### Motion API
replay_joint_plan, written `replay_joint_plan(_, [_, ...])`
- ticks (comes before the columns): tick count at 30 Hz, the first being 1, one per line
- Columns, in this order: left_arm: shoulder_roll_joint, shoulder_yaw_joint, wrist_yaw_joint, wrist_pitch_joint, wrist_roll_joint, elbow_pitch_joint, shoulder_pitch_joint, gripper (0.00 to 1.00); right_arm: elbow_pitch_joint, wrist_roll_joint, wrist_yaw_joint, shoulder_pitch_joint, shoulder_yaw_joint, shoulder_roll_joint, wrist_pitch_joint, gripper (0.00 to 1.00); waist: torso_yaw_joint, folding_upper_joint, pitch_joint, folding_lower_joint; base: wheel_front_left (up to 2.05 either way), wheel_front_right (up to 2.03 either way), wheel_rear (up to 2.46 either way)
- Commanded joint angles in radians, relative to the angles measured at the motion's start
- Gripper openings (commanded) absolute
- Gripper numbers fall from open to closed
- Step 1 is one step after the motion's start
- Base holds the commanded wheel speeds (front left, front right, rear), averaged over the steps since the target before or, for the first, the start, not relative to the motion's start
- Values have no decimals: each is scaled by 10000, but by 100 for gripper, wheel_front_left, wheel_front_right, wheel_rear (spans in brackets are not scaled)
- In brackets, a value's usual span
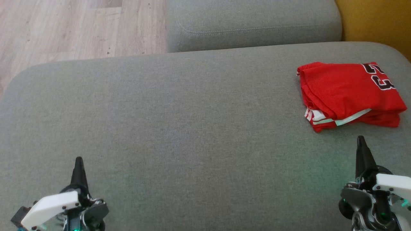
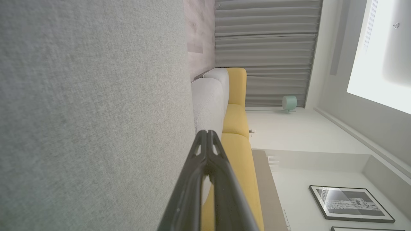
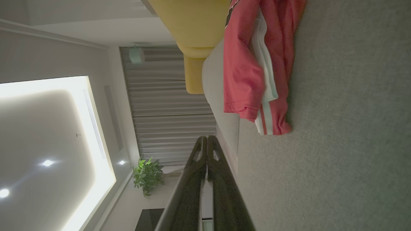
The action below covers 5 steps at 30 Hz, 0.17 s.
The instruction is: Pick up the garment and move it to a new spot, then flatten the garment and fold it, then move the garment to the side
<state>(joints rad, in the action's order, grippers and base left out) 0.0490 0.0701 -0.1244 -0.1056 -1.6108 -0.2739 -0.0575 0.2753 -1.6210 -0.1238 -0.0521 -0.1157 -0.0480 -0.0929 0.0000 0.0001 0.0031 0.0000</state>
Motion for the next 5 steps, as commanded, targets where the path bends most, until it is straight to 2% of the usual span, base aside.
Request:
replay_joint_plan(1, [45, 401, -63, -47, -8, 287, -503, 0, -313, 3, -69, -544, 165, -131, -86, 0, 0, -1, 0, 0, 0, 0, 0])
replay_joint_plan(5, [43, 404, -63, -50, -5, 287, -503, 0, -312, 11, -69, -545, 155, -123, -94, 0, 0, -1, 0, 0, 0, 0, 0])
